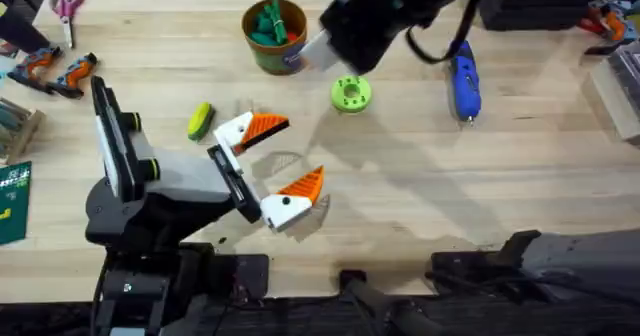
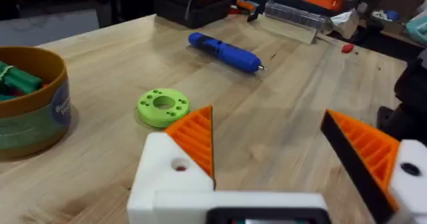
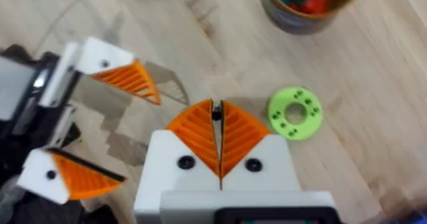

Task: Pick up the gripper from the table and insert it into the empty holder that is missing its gripper. Then pick up a screw, insert it into the mounting hole, and use the screwdriver to tighten it. Finally, clean up the table by picking up the vegetable and placing it into the bucket.

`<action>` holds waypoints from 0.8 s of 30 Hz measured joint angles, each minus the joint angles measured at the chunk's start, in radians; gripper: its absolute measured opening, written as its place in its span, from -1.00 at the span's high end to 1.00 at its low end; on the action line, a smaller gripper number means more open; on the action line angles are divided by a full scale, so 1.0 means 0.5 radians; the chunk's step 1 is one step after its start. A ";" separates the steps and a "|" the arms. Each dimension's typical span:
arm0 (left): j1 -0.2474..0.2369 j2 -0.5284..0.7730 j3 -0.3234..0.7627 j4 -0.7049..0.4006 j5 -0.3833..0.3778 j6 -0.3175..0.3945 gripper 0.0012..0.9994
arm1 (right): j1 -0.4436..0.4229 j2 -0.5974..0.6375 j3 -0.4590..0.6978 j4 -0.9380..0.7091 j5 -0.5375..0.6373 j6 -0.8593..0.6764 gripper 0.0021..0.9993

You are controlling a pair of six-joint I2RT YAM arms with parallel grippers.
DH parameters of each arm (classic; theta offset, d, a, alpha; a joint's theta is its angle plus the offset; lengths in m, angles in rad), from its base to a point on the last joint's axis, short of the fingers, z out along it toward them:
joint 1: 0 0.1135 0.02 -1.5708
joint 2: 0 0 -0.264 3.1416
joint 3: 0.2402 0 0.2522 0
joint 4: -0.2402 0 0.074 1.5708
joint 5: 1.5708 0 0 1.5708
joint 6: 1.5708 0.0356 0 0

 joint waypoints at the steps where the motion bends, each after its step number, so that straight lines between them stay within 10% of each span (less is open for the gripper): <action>1: 0.000 0.000 0.000 0.000 0.000 0.000 -0.97 | 0.042 0.000 0.001 0.009 -0.015 -0.019 0.99; 7: 0.000 0.000 0.000 0.000 0.000 0.000 -0.97 | 0.372 0.000 0.002 0.124 -0.079 -0.097 0.99; 24: 0.000 0.000 0.000 0.000 0.000 0.000 -0.97 | 0.555 0.383 0.475 -0.152 -0.080 -0.108 0.99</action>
